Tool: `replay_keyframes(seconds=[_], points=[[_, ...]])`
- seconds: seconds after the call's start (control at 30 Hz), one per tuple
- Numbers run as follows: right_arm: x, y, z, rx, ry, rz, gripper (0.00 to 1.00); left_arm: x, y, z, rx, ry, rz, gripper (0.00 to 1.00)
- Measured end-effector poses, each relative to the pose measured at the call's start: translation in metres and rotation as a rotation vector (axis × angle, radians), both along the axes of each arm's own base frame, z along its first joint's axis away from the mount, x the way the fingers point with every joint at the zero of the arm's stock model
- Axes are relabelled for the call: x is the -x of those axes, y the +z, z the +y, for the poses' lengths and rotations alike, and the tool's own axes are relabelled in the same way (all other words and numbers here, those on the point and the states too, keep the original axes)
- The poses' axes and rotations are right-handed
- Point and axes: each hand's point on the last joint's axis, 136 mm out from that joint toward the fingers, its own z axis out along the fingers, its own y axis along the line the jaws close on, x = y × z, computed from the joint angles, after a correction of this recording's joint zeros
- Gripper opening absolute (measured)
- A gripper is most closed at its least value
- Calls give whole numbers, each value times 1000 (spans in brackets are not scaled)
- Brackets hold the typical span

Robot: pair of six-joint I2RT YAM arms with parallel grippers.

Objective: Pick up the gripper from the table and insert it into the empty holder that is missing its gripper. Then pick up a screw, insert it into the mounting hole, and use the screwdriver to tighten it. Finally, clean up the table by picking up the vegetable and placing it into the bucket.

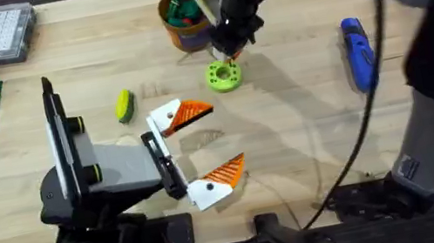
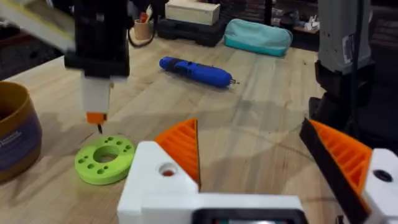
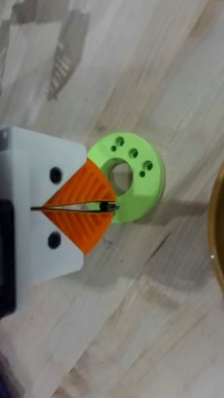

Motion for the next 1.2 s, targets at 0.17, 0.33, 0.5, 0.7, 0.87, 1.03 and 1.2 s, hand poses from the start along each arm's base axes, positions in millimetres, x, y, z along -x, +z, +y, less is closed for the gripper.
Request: replay_keyframes(seconds=[0.17, 0.33, 0.5, 0.7, 0.87, 1.03, 1.2], points=[[1, 43, -1, -53, 0, -80, 5, 0, 0, 0, 0, 0, 0, 991], [6, 78, -4, -92, 0, -139, 5, 0, 0, 0, 0, 0, 0, 991], [13, 104, -8, -122, 1, -182, 4, 0, 0, 0, 0, 0, 0, 991], [29, 133, -18, -142, 2, -212, 4, 0, 0, 0, 0, 0, 0, 991], [47, 153, -25, -146, 35, -230, 4, 0, 0, 0, 0, 0, 0, 991], [67, 177, -14, -175, 133, -287, 4, 0, 0, 0, 0, 0, 0, 991], [92, 184, 4, -204, 276, -284, 4, 0, 0, 0, 0, 0, 0, 991]])
